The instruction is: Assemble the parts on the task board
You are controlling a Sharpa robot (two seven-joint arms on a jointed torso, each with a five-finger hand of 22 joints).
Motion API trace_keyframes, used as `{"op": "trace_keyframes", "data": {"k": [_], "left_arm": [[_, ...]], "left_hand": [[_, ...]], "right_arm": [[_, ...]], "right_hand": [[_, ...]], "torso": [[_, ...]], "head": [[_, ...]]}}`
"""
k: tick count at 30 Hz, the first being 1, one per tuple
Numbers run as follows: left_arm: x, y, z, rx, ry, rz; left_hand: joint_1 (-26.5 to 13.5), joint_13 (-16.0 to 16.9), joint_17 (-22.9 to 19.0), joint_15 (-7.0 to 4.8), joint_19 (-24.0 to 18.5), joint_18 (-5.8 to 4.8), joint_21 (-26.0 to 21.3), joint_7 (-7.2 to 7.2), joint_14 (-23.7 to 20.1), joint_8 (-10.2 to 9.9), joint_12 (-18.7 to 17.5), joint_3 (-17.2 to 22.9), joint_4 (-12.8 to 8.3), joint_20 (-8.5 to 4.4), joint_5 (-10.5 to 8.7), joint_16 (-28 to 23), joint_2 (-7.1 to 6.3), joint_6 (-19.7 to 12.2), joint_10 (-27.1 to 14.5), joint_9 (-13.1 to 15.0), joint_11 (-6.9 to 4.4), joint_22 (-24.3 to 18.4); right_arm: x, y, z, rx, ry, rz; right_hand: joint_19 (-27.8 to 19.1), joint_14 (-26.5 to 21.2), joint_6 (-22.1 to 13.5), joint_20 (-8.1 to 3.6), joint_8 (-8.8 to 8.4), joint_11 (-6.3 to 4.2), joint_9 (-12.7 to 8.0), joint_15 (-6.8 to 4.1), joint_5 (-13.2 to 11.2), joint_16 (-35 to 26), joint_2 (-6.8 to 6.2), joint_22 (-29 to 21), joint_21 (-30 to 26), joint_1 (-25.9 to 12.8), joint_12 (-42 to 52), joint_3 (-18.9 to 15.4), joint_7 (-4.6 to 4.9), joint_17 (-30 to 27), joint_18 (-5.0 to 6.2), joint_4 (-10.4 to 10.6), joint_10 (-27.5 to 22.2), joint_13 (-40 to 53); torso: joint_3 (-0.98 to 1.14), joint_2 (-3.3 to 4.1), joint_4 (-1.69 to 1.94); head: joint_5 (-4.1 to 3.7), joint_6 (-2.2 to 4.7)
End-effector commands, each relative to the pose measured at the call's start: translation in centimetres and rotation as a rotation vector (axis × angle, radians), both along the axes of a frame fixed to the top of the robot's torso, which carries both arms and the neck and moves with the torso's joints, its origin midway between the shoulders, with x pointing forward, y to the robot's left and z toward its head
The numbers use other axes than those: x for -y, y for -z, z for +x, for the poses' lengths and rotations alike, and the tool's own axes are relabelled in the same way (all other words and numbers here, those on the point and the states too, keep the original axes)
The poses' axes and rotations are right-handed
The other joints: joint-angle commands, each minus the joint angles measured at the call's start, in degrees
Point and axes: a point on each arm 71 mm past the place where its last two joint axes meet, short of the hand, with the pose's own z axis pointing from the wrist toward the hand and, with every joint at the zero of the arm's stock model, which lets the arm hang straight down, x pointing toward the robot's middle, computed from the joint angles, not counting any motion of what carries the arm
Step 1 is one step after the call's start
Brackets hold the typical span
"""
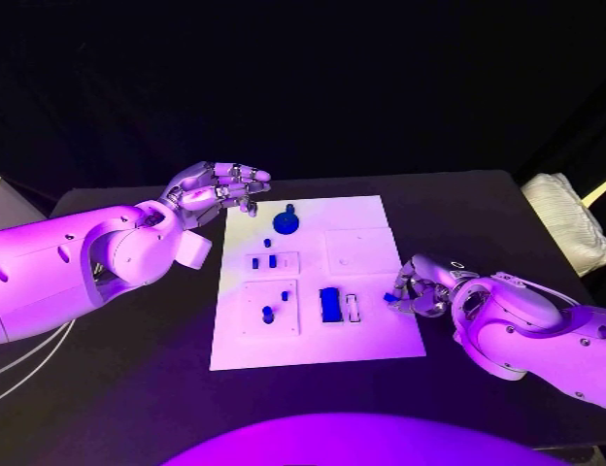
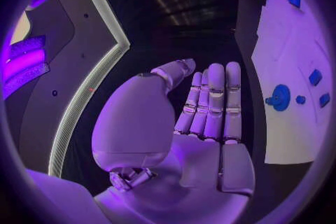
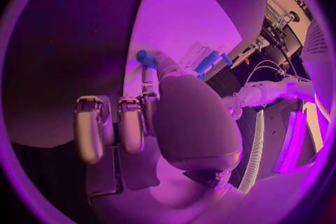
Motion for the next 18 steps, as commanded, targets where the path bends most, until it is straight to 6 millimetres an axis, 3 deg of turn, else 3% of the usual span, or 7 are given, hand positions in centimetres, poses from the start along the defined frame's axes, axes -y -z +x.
{"op": "trace_keyframes", "data": {"k": [1, 8, 13, 18], "left_arm": [[0.2, -0.1, -0.1, 0.007, 0.019, -0.011], [0.2, -0.1, -0.1, 0.006, 0.022, -0.011], [0.2, -0.1, -0.1, 0.005, 0.022, -0.01], [0.2, -0.1, -0.1, 0.005, 0.022, -0.01]], "left_hand": [[-0.05, -0.03, -0.09, 0.06, 0.39, 0.38, -0.35, 0.0, -0.37, 0.23, 0.4, -0.4, -0.02, -0.06, 0.22, -0.36, 0.24, -0.37, -0.26, 0.05, 0.0, -0.05], [-0.05, -0.03, -0.09, 0.06, 0.39, 0.38, -0.35, 0.0, -0.37, 0.23, 0.4, -0.4, -0.02, -0.06, 0.22, -0.36, 0.24, -0.37, -0.26, 0.05, 0.0, -0.05], [-0.02, -0.04, -0.1, 0.05, 0.41, 0.39, -0.37, -0.04, -0.37, 0.3, 0.42, -0.39, -0.05, -0.07, 0.23, -0.37, 0.27, -0.31, -0.28, 0.08, -0.02, -0.07], [0.1, -0.04, -0.1, 0.03, 0.43, 0.4, -0.37, -0.05, -0.37, 0.31, 0.44, -0.32, -0.11, -0.09, 0.26, -0.38, 0.35, -0.3, -0.28, 0.09, -0.04, -0.07]], "right_arm": [[0.6, 1.7, -0.7, -0.078, -0.016, -0.116], [0.1, 1.5, -0.8, -0.071, 0.004, -0.076], [0.1, 1.3, -1.0, -0.093, 0.058, 0.002], [-0.4, 0.3, -0.9, -0.093, 0.106, 0.093]], "right_hand": [[5.25, 4.95, 0.47, -0.46, -0.22, -0.54, -2.9, -0.47, 1.19, 0.27, -0.23, 14.19, 0.24, 0.77, -0.2, 1.36, -0.03, 9.71, -0.6, 0.12, 0.53, 7.11], [5.31, 5.01, 0.88, -0.57, -0.08, -0.62, -2.96, -0.61, 7.66, 0.34, -2.65, 14.26, 0.54, -1.37, -0.18, 8.07, -0.22, 9.97, -0.66, 0.82, 0.72, 7.35], [5.37, 5.06, 0.76, -0.67, 0.33, -0.79, -2.61, -0.67, 10.28, 0.45, -3.15, 14.32, 0.8, -2.77, -0.09, 10.98, -0.25, 10.22, -0.7, 0.58, 0.86, 7.49], [5.41, 5.1, 0.65, -0.69, 0.6, -0.78, -2.37, -0.69, 10.72, 0.52, -3.32, 14.37, 0.99, -3.79, 0.04, 12.18, -0.28, 10.38, -0.74, 0.57, 0.99, 7.62]], "torso": [[0.01, -0.03, -0.07], [0.09, 0.0, -0.13], [0.01, -0.03, -0.04], [0.06, 0.04, 0.03]], "head": [[-0.05, 0.0], [-0.18, 0.12], [-0.32, 0.13], [-0.37, 0.16]]}}
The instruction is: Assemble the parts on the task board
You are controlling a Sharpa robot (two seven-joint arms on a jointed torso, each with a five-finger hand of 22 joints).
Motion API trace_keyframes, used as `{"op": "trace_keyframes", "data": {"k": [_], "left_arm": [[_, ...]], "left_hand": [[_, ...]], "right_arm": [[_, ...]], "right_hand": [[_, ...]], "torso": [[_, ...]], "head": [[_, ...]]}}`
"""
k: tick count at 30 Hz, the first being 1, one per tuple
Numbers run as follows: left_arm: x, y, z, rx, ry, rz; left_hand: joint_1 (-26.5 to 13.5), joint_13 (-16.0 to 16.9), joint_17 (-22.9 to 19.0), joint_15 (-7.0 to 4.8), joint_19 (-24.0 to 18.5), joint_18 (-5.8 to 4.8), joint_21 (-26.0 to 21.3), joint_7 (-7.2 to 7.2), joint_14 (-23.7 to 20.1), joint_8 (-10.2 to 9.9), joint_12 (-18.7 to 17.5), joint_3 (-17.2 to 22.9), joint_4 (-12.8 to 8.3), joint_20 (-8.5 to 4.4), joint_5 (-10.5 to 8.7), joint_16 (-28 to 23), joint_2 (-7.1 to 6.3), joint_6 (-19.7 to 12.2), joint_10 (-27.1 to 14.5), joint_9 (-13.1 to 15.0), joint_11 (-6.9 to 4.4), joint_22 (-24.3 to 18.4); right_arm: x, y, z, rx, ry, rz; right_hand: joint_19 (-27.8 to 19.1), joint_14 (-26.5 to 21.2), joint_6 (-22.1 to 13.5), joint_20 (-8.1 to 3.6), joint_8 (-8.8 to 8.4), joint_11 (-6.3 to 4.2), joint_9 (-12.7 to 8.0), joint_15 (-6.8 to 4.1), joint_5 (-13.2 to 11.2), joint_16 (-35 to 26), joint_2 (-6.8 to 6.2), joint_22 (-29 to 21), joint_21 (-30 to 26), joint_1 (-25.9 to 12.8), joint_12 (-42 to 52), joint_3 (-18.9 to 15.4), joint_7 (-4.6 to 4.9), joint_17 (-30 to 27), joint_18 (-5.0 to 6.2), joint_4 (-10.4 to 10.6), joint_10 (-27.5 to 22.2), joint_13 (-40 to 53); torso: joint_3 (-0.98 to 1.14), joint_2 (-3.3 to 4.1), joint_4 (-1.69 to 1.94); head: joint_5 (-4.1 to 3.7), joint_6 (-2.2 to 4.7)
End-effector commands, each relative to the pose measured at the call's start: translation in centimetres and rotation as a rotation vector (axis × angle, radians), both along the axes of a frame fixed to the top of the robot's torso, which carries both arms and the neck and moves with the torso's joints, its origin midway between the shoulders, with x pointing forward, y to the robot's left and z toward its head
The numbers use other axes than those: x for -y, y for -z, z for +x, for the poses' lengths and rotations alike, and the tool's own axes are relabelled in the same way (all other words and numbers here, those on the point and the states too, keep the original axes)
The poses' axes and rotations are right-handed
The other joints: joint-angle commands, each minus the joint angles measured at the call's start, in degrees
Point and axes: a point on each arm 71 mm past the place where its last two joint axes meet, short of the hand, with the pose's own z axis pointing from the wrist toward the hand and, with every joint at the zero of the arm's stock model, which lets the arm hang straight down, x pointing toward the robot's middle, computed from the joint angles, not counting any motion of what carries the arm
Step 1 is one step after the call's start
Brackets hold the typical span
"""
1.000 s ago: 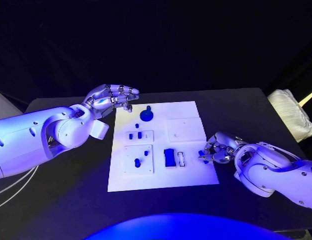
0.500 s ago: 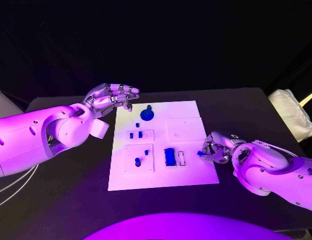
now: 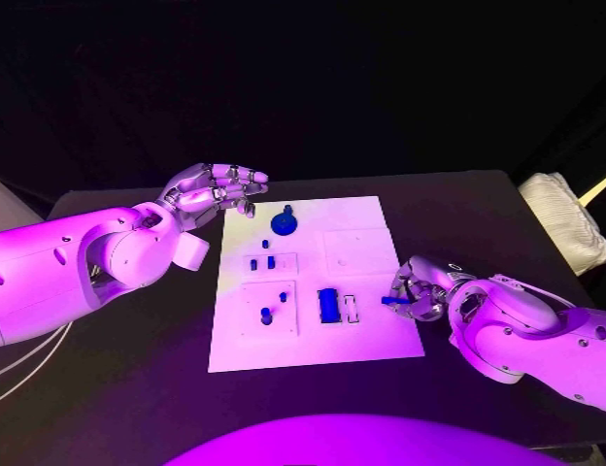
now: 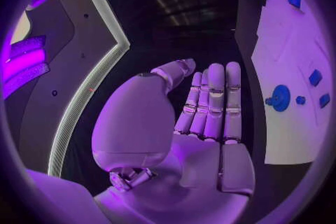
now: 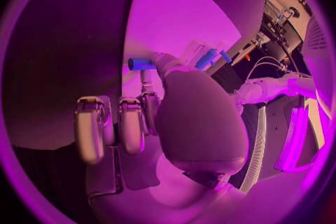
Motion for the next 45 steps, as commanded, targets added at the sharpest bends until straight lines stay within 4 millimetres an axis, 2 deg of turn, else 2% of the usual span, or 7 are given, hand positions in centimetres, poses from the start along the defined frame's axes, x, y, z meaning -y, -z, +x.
{"op": "trace_keyframes", "data": {"k": [1, 10, 13, 17, 28, 39, 45], "left_arm": [[0.2, -0.1, -0.1, 0.006, 0.019, -0.01], [0.3, -0.1, -0.1, 0.006, 0.022, -0.008], [0.3, -0.1, -0.1, 0.006, 0.022, -0.007], [0.3, -0.1, -0.1, 0.006, 0.023, -0.007], [0.4, -0.1, -0.1, 0.005, 0.026, -0.007], [0.4, -0.1, -0.1, 0.003, 0.028, -0.007], [0.4, -0.1, -0.1, 0.002, 0.028, -0.006]], "left_hand": [[0.1, -0.04, -0.09, 0.03, 0.43, 0.39, -0.37, -0.05, -0.37, 0.31, 0.21, -0.32, -0.11, -0.09, 0.26, -0.38, 0.35, -0.3, -0.28, 0.09, -0.04, -0.08], [0.46, -0.04, -0.11, -0.03, 0.48, 0.42, -0.3, -0.07, -0.39, 0.35, 0.26, -0.14, -0.36, -0.15, 0.3, -0.41, 0.47, -0.28, -0.25, 0.1, -0.08, -0.05], [0.59, -0.04, -0.12, -0.05, 0.5, 0.42, -0.26, -0.08, -0.4, 0.36, 0.28, -0.07, -0.46, -0.17, 0.3, -0.43, 0.5, -0.28, -0.24, 0.11, -0.09, -0.02], [0.65, -0.04, -0.12, -0.06, 0.51, 0.42, -0.24, -0.08, -0.4, 0.37, 0.29, -0.03, -0.51, -0.18, 0.31, -0.44, 0.52, -0.28, -0.23, 0.11, -0.09, -0.01], [0.73, -0.04, -0.13, -0.07, 0.52, 0.42, -0.21, -0.08, -0.4, 0.38, 0.3, 0.01, -0.57, -0.2, 0.32, -0.45, 0.53, -0.27, -0.23, 0.11, -0.09, 0.01], [0.73, -0.04, -0.13, -0.07, 0.52, 0.42, -0.21, -0.08, -0.4, 0.38, 0.3, 0.01, -0.57, -0.2, 0.32, -0.45, 0.53, -0.27, -0.23, 0.11, -0.09, 0.01], [0.73, -0.04, -0.13, -0.07, 0.52, 0.42, -0.21, -0.08, -0.4, 0.38, 0.3, 0.01, -0.57, -0.2, 0.32, -0.45, 0.53, -0.27, -0.23, 0.11, -0.09, 0.01]], "right_arm": [[-0.2, 0.1, -0.4, -0.082, 0.08, 0.079], [-2.3, -1.5, -0.4, -0.127, 0.106, 0.202], [-3.0, -1.6, -0.5, -0.153, 0.105, 0.235], [-3.7, -1.3, -0.4, -0.175, 0.103, 0.255], [-4.6, -0.1, 0.0, -0.204, 0.1, 0.238], [-5.0, 0.4, 0.1, -0.193, 0.083, 0.218], [-5.2, 0.6, 0.2, -0.189, 0.073, 0.204]], "right_hand": [[5.46, 5.1, 0.06, -0.28, 0.58, -0.37, 0.66, -0.26, 0.04, 0.28, 0.09, 14.45, 0.65, -1.34, 0.21, 1.09, -0.13, 10.39, -0.78, -0.08, 1.02, 7.6], [5.72, 5.14, 0.05, -0.39, 1.18, -0.55, 1.17, -0.4, -2.81, 0.33, 0.28, 14.75, 1.86, -5.39, 0.62, 2.45, -0.35, 10.55, -1.01, 0.27, 1.5, 7.92], [5.85, 5.22, 0.28, -0.41, 1.49, -0.56, 1.39, -0.41, -4.66, 0.5, 0.75, 14.9, 2.45, -7.7, 1.42, 2.77, -0.37, 10.9, -1.12, 0.51, 1.96, 8.46], [5.96, 5.27, 0.75, -0.46, 1.84, -0.76, 1.59, -0.55, -7.16, 0.6, 1.19, 15.04, 2.98, -11.73, 2.75, 2.81, -0.64, 11.11, -1.22, 0.44, 2.67, 9.39], [5.97, 5.29, 0.95, -0.49, 1.98, -0.8, 1.66, -0.59, -7.42, 0.64, 1.24, 15.04, 3.01, -12.4, 3.55, 2.84, -0.7, 11.19, -1.23, 0.45, 2.99, 9.92], [5.97, 5.31, 0.97, -0.49, 2.0, -0.82, 1.67, -0.6, -7.44, 0.68, 1.22, 15.05, 3.04, -12.51, 3.65, 2.84, -0.72, 11.28, -1.24, 0.42, 3.04, 9.99], [5.94, 5.28, 0.95, -0.51, 2.01, -0.84, 1.68, -0.61, -7.51, 0.62, 1.09, 15.01, 2.89, -12.53, 3.63, 2.85, -0.75, 11.15, -1.21, 0.3, 3.03, 9.99]], "torso": [[0.05, 0.05, 0.08], [-0.04, 0.09, 0.04], [0.02, 0.1, -0.06], [-0.02, 0.07, -0.1], [0.04, 0.06, 0.12], [0.05, 0.1, -0.07], [0.01, 0.03, 0.05]], "head": [[-0.07, -0.01], [-0.04, -0.03], [0.03, -0.04], [0.01, -0.02], [0.05, -0.32], [0.25, -0.5], [0.21, -0.57]]}}
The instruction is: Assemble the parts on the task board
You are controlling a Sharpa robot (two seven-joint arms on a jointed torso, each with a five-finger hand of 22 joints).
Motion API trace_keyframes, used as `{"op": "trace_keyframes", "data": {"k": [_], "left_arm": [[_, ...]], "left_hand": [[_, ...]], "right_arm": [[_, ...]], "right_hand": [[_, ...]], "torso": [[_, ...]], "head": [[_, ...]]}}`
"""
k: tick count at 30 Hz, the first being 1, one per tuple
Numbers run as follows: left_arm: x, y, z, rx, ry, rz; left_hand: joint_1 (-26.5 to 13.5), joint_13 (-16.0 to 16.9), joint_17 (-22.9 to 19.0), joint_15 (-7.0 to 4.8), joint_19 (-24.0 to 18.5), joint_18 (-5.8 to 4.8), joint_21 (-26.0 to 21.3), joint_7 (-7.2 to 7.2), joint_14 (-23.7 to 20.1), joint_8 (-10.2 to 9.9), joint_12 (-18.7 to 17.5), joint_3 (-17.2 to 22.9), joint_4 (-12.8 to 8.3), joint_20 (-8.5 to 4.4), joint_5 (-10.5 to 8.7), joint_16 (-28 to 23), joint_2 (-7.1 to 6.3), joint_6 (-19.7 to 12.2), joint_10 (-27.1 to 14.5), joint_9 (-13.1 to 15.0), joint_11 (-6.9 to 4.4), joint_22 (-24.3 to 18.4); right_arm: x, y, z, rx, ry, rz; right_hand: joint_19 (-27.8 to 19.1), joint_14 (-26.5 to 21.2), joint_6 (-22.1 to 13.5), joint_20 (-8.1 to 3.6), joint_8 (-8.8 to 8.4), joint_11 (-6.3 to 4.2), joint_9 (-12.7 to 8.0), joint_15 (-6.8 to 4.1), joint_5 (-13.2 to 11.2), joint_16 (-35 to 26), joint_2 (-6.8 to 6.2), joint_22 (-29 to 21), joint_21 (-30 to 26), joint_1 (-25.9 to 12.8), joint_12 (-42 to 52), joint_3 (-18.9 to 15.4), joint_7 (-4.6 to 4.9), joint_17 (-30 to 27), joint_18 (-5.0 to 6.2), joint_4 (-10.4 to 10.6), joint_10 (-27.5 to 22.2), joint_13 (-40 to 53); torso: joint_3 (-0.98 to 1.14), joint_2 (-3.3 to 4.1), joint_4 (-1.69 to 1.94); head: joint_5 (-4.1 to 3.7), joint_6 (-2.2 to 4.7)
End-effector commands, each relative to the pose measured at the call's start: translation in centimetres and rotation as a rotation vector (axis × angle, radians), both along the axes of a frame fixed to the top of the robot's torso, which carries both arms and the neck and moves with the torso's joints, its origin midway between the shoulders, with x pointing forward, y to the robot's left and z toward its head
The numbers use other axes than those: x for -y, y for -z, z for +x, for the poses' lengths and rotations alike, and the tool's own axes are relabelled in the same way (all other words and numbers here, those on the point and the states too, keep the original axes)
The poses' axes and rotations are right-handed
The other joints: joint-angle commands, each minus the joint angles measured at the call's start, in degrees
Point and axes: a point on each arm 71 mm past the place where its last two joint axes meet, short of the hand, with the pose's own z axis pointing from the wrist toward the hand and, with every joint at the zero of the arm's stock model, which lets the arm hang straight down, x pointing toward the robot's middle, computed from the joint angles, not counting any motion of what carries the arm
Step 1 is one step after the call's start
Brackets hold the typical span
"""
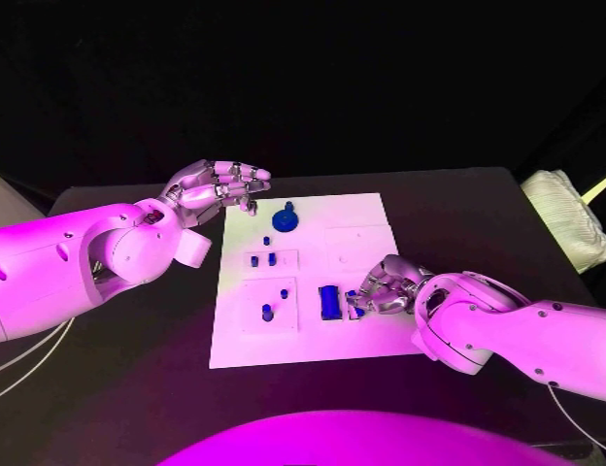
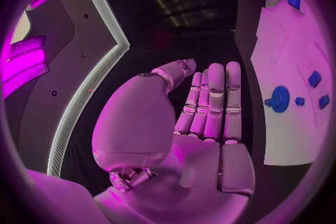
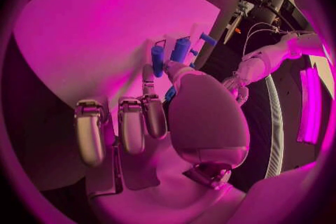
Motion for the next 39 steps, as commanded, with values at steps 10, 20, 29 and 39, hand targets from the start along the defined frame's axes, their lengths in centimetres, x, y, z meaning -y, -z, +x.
{"op": "trace_keyframes", "data": {"k": [10, 20, 29, 39], "left_arm": [[0.21, -0.1, -0.09, 0.001, 0.021, -0.007], [0.21, -0.08, -0.1, 0.0, 0.021, -0.006], [0.16, -0.07, -0.08, -0.001, 0.021, -0.005], [0.11, -0.03, -0.04, -0.003, 0.02, -0.003]], "left_hand": [[0.51, -0.06, -0.06, -0.06, 0.32, 0.4, -0.13, -0.04, -0.41, 0.39, 0.31, 0.04, -0.32, -0.01, 0.31, -0.26, 0.28, -0.28, -0.23, 0.1, -0.06, 0.05], [0.51, -0.06, -0.06, -0.06, 0.32, 0.4, -0.13, -0.04, -0.41, 0.39, 0.31, 0.04, -0.32, -0.01, 0.31, -0.26, 0.28, -0.28, -0.23, 0.1, -0.06, 0.05], [0.43, -0.08, -0.08, -0.03, 0.31, 0.38, -0.07, 0.0, -0.41, 0.38, 0.31, 0.03, -0.31, -0.02, 0.31, -0.28, 0.29, -0.31, -0.25, 0.09, -0.03, 0.09], [0.35, -0.08, -0.08, -0.02, 0.31, 0.37, -0.06, 0.01, -0.4, 0.38, 0.31, 0.02, -0.27, -0.01, 0.3, -0.29, 0.3, -0.32, -0.26, 0.09, -0.02, 0.1]], "right_arm": [[-0.44, 0.51, -0.21, -0.012, -0.051, -0.036], [-0.51, 0.54, -0.31, -0.013, -0.058, -0.039], [-0.48, 0.37, -0.52, -0.002, -0.057, -0.034], [-0.36, 0.03, -0.96, 0.016, -0.061, -0.031]], "right_hand": [[5.92, 5.07, 0.2, -0.54, -0.13, -0.41, -0.05, -0.42, -0.86, 0.13, -0.23, 14.97, -0.08, -1.11, 0.03, 0.08, -0.01, 11.15, -0.3, 0.09, 2.97, 9.97], [5.89, 5.05, 0.17, -0.45, -0.04, -0.24, 0.02, -0.28, -3.69, 0.09, -0.3, 14.92, -0.25, -4.98, 0.0, -0.78, 0.15, 11.08, -0.27, 0.34, 2.99, 10.12], [5.9, 5.07, 0.2, -0.41, 0.0, -0.21, 0.04, -0.25, -4.51, 0.13, 0.15, 14.95, -0.16, -6.91, 0.05, -1.19, 0.18, 11.18, -0.29, 0.4, 3.03, 10.23], [5.91, 5.08, 0.22, -0.4, 0.02, -0.22, 0.05, -0.25, -4.38, 0.15, 0.45, 14.96, -0.11, -7.56, 0.07, -1.24, 0.15, 11.22, -0.3, 0.41, 3.05, 10.27]], "torso": [[-0.01, -0.03, 0.0], [0.0, 0.01, 0.06], [0.03, -0.03, -0.03], [0.02, -0.04, -0.02]], "head": [[0.11, -0.22], [0.12, -0.35], [0.28, -0.48], [0.39, -0.5]]}}
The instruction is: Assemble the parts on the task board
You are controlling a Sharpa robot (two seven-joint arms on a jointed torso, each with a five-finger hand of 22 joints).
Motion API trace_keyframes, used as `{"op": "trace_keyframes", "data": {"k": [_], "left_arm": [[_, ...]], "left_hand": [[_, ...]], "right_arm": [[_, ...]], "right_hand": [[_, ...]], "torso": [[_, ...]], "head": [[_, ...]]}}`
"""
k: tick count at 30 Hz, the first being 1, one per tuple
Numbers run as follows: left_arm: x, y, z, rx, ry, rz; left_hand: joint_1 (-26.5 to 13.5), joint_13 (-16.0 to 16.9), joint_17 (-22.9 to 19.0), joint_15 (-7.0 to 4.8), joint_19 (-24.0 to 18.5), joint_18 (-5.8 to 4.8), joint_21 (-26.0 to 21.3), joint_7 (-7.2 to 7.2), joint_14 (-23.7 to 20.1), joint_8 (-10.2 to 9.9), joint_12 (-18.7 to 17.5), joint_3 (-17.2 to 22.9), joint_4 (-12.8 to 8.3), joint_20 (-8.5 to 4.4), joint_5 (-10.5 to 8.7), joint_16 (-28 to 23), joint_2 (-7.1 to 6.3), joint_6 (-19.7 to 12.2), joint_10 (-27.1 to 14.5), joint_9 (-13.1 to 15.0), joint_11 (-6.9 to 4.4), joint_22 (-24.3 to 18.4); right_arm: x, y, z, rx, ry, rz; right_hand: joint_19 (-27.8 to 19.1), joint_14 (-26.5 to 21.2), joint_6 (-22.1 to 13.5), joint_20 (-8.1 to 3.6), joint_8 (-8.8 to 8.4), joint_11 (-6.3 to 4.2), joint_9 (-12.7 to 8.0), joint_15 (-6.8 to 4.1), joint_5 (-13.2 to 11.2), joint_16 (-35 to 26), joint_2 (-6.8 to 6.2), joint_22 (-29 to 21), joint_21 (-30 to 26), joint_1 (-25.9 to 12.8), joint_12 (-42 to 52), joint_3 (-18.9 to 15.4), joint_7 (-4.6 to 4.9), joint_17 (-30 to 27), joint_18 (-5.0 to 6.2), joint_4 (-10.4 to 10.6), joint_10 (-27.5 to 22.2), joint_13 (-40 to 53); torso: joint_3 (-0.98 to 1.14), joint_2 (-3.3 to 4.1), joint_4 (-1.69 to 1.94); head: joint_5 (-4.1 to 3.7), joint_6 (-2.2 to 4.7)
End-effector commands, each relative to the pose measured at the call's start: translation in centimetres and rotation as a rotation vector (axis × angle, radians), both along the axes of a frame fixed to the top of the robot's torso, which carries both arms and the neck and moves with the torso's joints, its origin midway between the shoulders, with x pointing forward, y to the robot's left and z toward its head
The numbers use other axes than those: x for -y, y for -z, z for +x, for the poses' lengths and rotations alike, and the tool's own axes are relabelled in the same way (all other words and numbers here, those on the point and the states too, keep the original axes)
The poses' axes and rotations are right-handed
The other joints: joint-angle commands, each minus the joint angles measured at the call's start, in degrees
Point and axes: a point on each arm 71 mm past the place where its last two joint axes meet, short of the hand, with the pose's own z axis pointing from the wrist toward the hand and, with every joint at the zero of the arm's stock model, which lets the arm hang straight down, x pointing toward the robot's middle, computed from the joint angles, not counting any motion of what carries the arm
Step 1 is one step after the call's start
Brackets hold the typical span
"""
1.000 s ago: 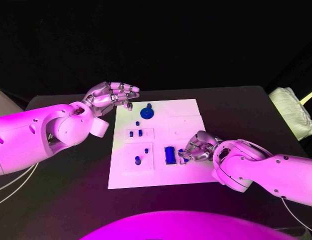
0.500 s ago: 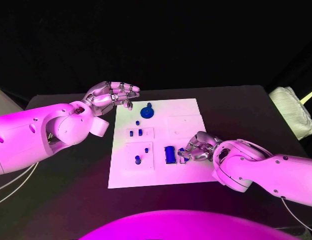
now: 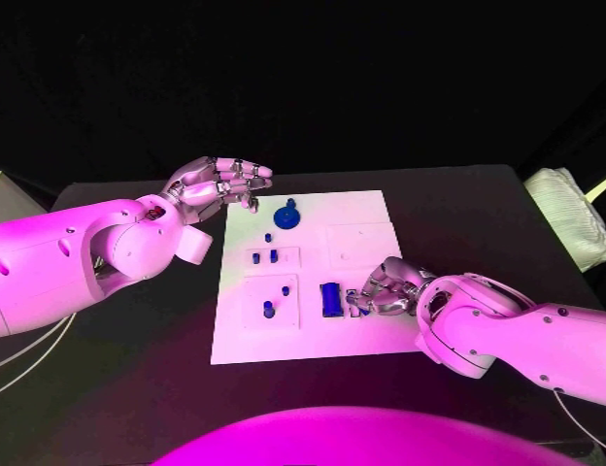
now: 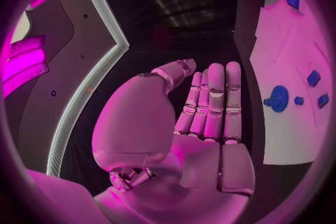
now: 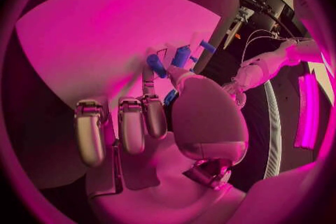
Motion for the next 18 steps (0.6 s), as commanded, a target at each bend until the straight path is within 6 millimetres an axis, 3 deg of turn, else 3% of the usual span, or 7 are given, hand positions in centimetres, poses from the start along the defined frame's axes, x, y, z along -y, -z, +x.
{"op": "trace_keyframes", "data": {"k": [1, 6, 12, 15, 18], "left_arm": [[0.19, -0.08, -0.06, 0.002, 0.019, -0.007], [0.21, -0.07, -0.05, 0.001, 0.019, -0.007], [0.21, -0.06, -0.05, 0.0, 0.019, -0.006], [0.21, -0.06, -0.05, 0.0, 0.019, -0.006], [0.22, -0.06, -0.05, 0.0, 0.019, -0.006]], "left_hand": [[0.35, -0.08, -0.09, -0.02, 0.31, 0.38, -0.06, 0.02, -0.4, 0.38, 0.32, 0.02, -0.27, -0.01, 0.3, -0.29, 0.3, -0.32, -0.26, 0.06, -0.02, 0.05], [0.31, -0.09, -0.1, -0.01, 0.3, 0.37, -0.06, 0.02, -0.39, 0.38, 0.31, 0.01, -0.25, -0.01, 0.3, -0.29, 0.31, -0.33, -0.27, 0.06, -0.01, 0.06], [0.31, -0.09, -0.1, -0.01, 0.3, 0.37, -0.06, 0.02, -0.39, 0.38, 0.31, 0.01, -0.25, -0.01, 0.3, -0.29, 0.31, -0.33, -0.27, 0.06, -0.01, 0.06], [0.31, -0.09, -0.1, -0.01, 0.3, 0.37, -0.06, 0.02, -0.39, 0.38, 0.31, 0.01, -0.25, -0.01, 0.3, -0.29, 0.31, -0.33, -0.27, 0.06, -0.01, 0.06], [0.31, -0.09, -0.1, -0.01, 0.3, 0.37, -0.06, 0.02, -0.39, 0.38, 0.31, 0.01, -0.25, -0.01, 0.3, -0.29, 0.31, -0.33, -0.27, 0.06, -0.01, 0.06]], "right_arm": [[-0.27, -0.16, -0.24, 0.015, -0.025, -0.003], [-0.12, -0.11, -0.19, 0.015, -0.025, -0.009], [-0.01, -0.05, -0.09, 0.017, -0.025, -0.015], [-0.02, -0.07, -0.07, 0.02, -0.024, -0.015], [-0.09, -0.1, -0.08, 0.023, -0.025, -0.013]], "right_hand": [[5.92, 5.08, 0.25, -0.41, -0.16, -0.24, 0.05, -0.26, -0.25, 0.19, -0.17, 14.99, -0.11, -0.62, 0.07, -0.32, 0.12, 11.18, -0.3, -0.12, 3.05, 10.27], [5.89, 5.07, 0.25, -0.41, -0.15, -0.24, 0.05, -0.26, -0.13, 0.16, -0.08, 14.96, -0.21, -0.78, 0.02, -0.32, 0.11, 11.11, -0.29, -0.13, 3.04, 10.24], [5.94, 5.08, -0.01, -0.55, -0.1, -0.54, 0.13, -0.49, 2.86, 0.19, 1.93, 15.01, 0.0, 1.67, 0.09, 2.74, -0.22, 11.2, -0.32, -1.97, 3.11, 10.41], [5.97, 5.1, -0.1, -0.65, 0.01, -0.62, 0.23, -0.58, 2.65, 0.23, 2.89, 15.05, 0.14, 2.95, 0.26, 4.98, -0.29, 11.29, -0.35, -3.27, 3.19, 10.57], [5.98, 5.11, -0.16, -0.65, 0.04, -0.61, 0.26, -0.57, 2.63, 0.25, 2.91, 15.07, 0.21, 2.93, 0.26, 5.61, -0.25, 11.34, -0.37, -3.57, 3.2, 10.59]], "torso": [[-0.02, -0.01, -0.01], [-0.05, -0.02, -0.02], [-0.06, 0.0, 0.01], [-0.04, 0.01, 0.03], [-0.04, 0.02, 0.04]], "head": [[0.03, 0.04], [-0.03, 0.05], [-0.07, 0.04], [-0.07, 0.05], [-0.08, 0.02]]}}
